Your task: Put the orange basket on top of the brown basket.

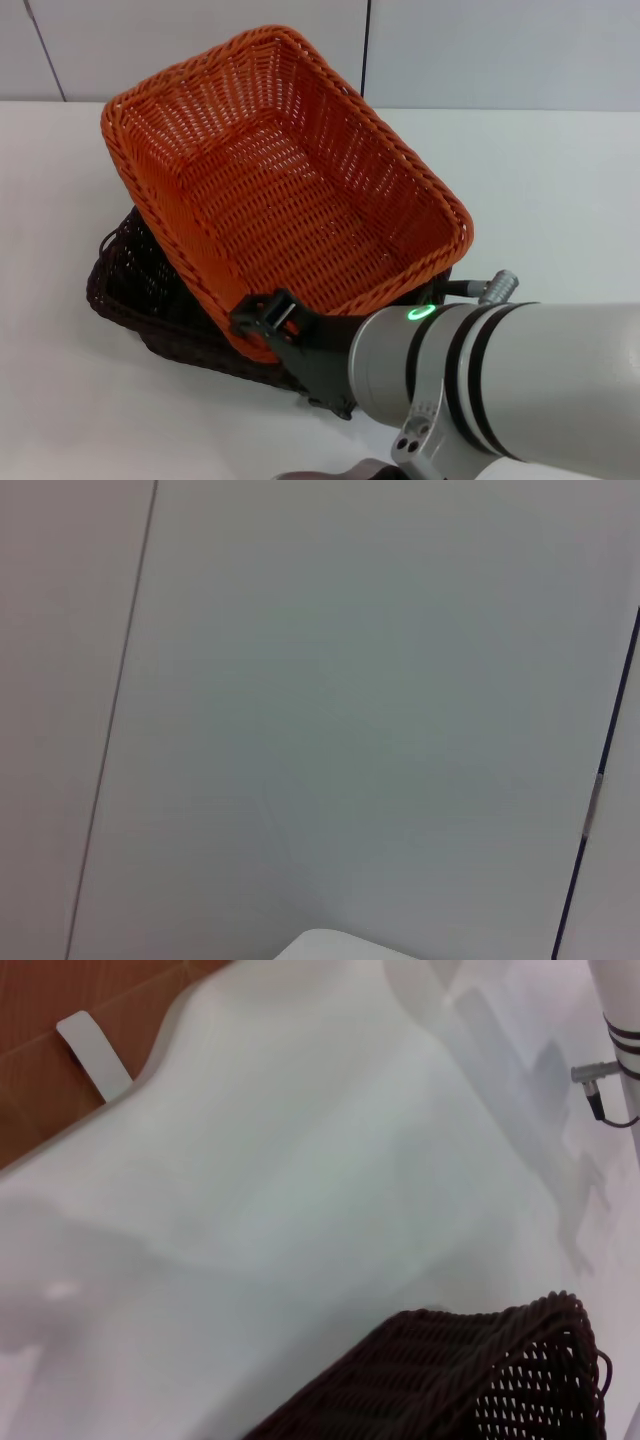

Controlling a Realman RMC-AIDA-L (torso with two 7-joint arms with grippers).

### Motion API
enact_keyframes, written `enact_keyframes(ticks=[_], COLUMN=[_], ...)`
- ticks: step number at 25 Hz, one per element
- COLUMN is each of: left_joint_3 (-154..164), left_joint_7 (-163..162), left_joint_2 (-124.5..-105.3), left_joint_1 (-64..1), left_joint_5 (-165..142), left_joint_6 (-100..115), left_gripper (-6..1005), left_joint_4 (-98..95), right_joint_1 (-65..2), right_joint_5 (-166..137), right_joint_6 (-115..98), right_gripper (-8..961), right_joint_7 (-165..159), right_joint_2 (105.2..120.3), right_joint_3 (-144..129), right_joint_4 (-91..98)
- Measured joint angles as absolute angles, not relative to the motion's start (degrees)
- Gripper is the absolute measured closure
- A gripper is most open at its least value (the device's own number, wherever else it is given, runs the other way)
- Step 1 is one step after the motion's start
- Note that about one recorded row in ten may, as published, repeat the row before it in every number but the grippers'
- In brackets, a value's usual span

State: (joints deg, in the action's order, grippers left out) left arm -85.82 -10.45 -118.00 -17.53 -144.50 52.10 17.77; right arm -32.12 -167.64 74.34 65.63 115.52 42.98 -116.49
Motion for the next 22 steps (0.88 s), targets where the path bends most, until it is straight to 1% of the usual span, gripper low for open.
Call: enact_keyframes(ticks=[7, 14, 15, 16, 18, 19, 20, 21, 22], left_joint_3=[-85.0, -84.5, -84.5, -84.5, -84.5, -84.5, -84.5, -84.6, -84.6], left_joint_7=[-10.5, -10.7, -10.7, -10.7, -10.7, -10.7, -10.7, -10.7, -10.8], left_joint_2=[-118.14, -118.16, -118.17, -118.19, -118.22, -118.22, -118.22, -118.22, -118.22], left_joint_1=[-17.6, -17.3, -17.3, -17.2, -17.2, -17.1, -17.1, -17.1, -17.1], left_joint_5=[-144.5, -144.5, -144.5, -144.5, -144.5, -144.5, -144.5, -144.5, -144.4], left_joint_6=[52.1, 52.6, 52.6, 52.7, 52.8, 52.8, 52.9, 53.1, 53.3], left_gripper=[186, 186, 186, 186, 186, 186, 186, 186, 186], left_joint_4=[17.1, 17.0, 17.0, 17.0, 17.0, 17.0, 17.0, 17.1, 17.1], right_joint_1=[-31.9, -30.6, -28.7, -28.7, -25.9, -24.4, -21.1, -21.1, -19.6], right_joint_5=[-167.6, -167.5, -167.5, -167.5, -167.5, -167.5, -167.5, -167.5, -167.4], right_joint_6=[72.4, 67.4, 61.0, 61.0, 50.7, 45.3, 31.9, 31.9, 25.0], right_gripper=[312, 312, 312, 312, 312, 312, 312, 312, 312], right_joint_7=[66.8, 67.8, 68.7, 68.7, 69.9, 70.4, 71.3, 71.3, 71.3], right_joint_2=[116.03, 116.11, 116.22, 116.22, 116.63, 117.00, 117.98, 117.98, 118.47], right_joint_3=[41.5, 41.6, 43.3, 43.3, 46.0, 47.3, 50.6, 50.6, 52.4], right_joint_4=[-116.3, -116.0, -115.3, -115.3, -113.4, -111.8, -107.4, -107.4, -104.9])
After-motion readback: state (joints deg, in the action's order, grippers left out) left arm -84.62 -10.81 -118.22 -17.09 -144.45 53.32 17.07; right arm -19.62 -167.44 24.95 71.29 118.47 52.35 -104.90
